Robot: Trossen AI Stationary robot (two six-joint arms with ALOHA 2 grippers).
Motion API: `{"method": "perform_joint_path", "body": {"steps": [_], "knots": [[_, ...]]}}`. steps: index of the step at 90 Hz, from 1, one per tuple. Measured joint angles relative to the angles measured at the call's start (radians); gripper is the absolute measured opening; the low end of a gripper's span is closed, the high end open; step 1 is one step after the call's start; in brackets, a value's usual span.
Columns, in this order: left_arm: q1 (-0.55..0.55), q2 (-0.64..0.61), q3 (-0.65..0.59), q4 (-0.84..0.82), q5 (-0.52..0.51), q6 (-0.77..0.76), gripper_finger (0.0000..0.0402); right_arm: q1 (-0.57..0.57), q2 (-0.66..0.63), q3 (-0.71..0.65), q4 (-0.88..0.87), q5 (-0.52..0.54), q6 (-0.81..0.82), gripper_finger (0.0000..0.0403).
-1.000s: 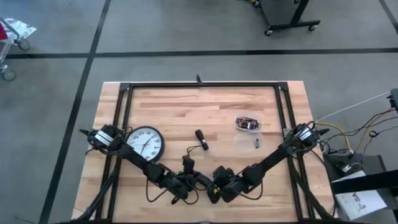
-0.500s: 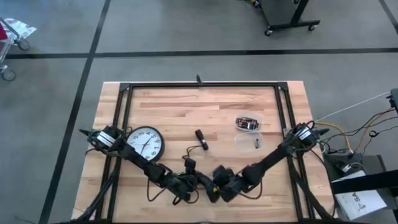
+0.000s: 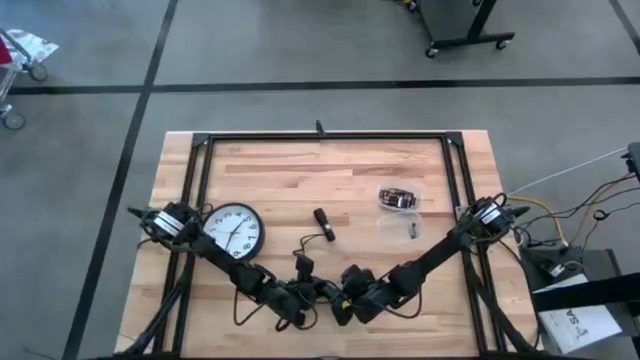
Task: Insert battery
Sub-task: Close the remote’s battery compartment cover
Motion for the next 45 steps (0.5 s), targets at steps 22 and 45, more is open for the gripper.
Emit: {"method": "perform_joint_path", "body": {"steps": [22,45], "knots": [[0.005,-0.069,0.005,-0.088,0.073,-0.135,0.0078,-0.004,-0.043,0.0,-0.008,-0.04,-0.166,0.0228],[0.038,-0.155,0.017,-0.236,0.252,-0.295,0.0059,0.002,-0.165,0.002,-0.05,-0.003,-0.483,0.0246]]}}
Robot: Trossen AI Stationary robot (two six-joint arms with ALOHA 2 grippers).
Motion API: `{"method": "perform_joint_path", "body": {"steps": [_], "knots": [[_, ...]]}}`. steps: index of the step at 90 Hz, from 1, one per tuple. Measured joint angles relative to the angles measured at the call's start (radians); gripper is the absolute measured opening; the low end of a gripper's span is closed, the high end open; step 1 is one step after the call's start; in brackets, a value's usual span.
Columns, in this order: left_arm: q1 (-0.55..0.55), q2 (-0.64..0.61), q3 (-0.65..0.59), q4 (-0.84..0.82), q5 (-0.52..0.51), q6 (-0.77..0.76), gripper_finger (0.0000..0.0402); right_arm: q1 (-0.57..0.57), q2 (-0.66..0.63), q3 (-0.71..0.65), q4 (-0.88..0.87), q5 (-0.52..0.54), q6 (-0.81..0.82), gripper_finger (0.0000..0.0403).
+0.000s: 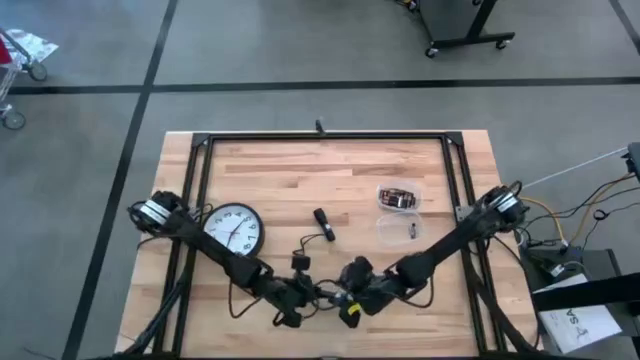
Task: Insert battery
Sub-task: Close the remote’s battery compartment cover
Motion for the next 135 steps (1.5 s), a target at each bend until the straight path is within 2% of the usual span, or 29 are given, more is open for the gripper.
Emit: {"method": "perform_joint_path", "body": {"steps": [18,35,46,79,115,135], "knots": [[0.096,-0.017,0.054,-0.235,0.174,-0.18,0.0065,0.027,-0.037,0.0,-0.002,0.025,-0.155,0.0234],[0.207,-0.015,0.059,-0.237,0.398,-0.23,0.0065,0.067,-0.003,0.0,-0.005,0.123,-0.226,0.0216],[0.265,-0.014,0.058,-0.245,0.485,-0.231,0.0071,0.073,0.04,-0.001,0.008,0.15,-0.241,0.0211],[0.339,-0.005,0.058,-0.265,0.518,-0.222,0.0099,0.068,0.157,-0.002,0.122,0.187,-0.231,0.0231],[0.344,0.06,0.058,-0.233,0.51,-0.178,0.0107,0.07,0.159,-0.002,0.161,0.213,-0.2,0.0241],[0.342,0.06,0.057,-0.227,0.493,-0.159,0.0131,0.07,0.159,-0.002,0.162,0.212,-0.189,0.0233]]}}
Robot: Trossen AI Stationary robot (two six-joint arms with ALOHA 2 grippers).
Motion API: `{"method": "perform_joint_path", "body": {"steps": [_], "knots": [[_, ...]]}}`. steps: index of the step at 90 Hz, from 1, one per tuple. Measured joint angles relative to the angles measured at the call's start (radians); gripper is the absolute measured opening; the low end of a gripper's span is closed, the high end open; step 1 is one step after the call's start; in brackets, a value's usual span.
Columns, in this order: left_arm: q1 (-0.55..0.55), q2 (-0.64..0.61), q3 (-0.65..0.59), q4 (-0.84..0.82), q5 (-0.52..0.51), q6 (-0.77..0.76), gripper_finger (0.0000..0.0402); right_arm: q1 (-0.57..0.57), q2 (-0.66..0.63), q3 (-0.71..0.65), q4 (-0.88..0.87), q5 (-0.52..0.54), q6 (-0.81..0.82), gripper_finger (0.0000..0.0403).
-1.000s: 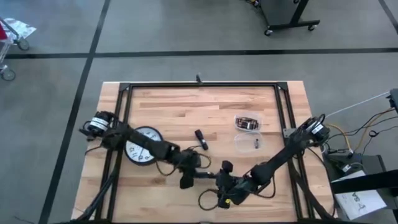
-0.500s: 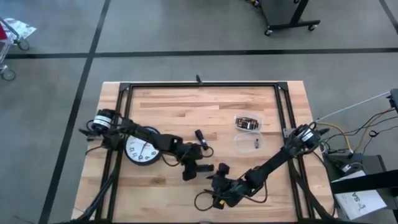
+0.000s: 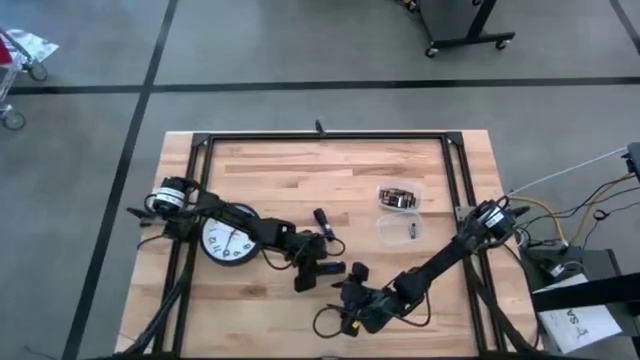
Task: Insert battery
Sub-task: Close the remote’s battery compartment cover
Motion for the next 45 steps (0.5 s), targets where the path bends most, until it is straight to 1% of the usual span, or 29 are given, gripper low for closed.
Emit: {"method": "perform_joint_path", "body": {"steps": [12,27,45], "knots": [[0.0,-0.001,-0.001,0.007,-0.002,0.016,0.0153,0.0,0.0,0.0,-0.001,0.0,0.0,0.0232],[0.0,-0.002,0.0,0.017,-0.007,0.041,0.0178,0.0,0.0,0.0,-0.001,0.0,0.003,0.0241],[0.005,-0.022,0.0,0.017,-0.034,0.092,0.0194,0.0,-0.001,0.0,-0.002,-0.002,0.018,0.0247]]}}
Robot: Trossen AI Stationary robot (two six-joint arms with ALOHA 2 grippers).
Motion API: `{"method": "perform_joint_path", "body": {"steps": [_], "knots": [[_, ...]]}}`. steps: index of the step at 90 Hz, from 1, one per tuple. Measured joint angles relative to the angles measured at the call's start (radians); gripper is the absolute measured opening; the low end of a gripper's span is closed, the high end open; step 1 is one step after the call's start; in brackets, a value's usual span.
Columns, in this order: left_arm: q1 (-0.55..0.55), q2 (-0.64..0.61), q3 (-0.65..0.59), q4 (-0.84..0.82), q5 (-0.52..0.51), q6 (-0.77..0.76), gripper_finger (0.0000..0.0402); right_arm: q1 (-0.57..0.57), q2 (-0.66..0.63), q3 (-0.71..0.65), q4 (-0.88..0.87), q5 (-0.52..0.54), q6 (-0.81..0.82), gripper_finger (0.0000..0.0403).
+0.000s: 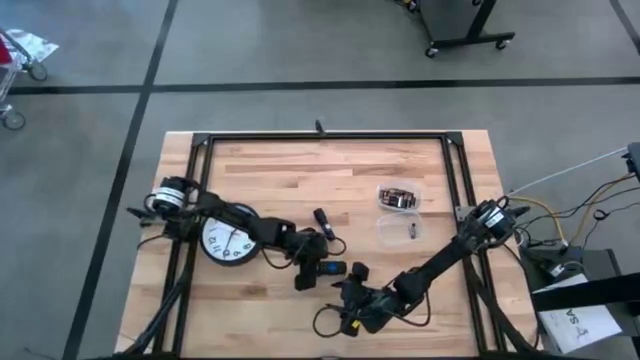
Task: Insert battery
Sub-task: Close the remote’s battery compartment cover, then adjust the black remote's
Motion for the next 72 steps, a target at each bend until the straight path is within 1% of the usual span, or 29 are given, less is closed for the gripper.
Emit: {"method": "perform_joint_path", "body": {"steps": [10,17,27,33,43,51,63,72], "knots": [[0.001,-0.038,0.0,-0.009,0.001,0.013,0.0193,-0.002,-0.024,0.0,-0.018,-0.016,0.0,0.024],[0.0,-0.079,0.0,-0.036,0.003,0.014,0.0189,-0.006,-0.053,0.0,-0.072,-0.031,-0.004,0.0231],[-0.005,-0.157,0.0,-0.148,0.004,0.013,0.0181,-0.015,-0.089,0.0,-0.204,-0.034,0.005,0.0216],[-0.019,-0.207,0.0,-0.249,-0.023,0.009,0.0175,-0.023,-0.106,0.0,-0.288,-0.039,0.009,0.0208],[-0.057,-0.276,-0.003,-0.416,-0.073,0.003,0.0165,-0.047,-0.114,0.001,-0.386,-0.099,0.019,0.0193],[-0.087,-0.315,-0.025,-0.481,-0.106,-0.015,0.0153,-0.077,-0.109,0.0,-0.448,-0.188,0.019,0.0178],[-0.103,-0.332,-0.092,-0.468,-0.114,-0.036,0.0131,-0.122,-0.101,-0.002,-0.516,-0.269,0.002,0.0147],[-0.105,-0.327,-0.155,-0.382,-0.142,-0.052,0.0112,-0.147,-0.101,-0.002,-0.514,-0.299,-0.001,0.0122]]}}
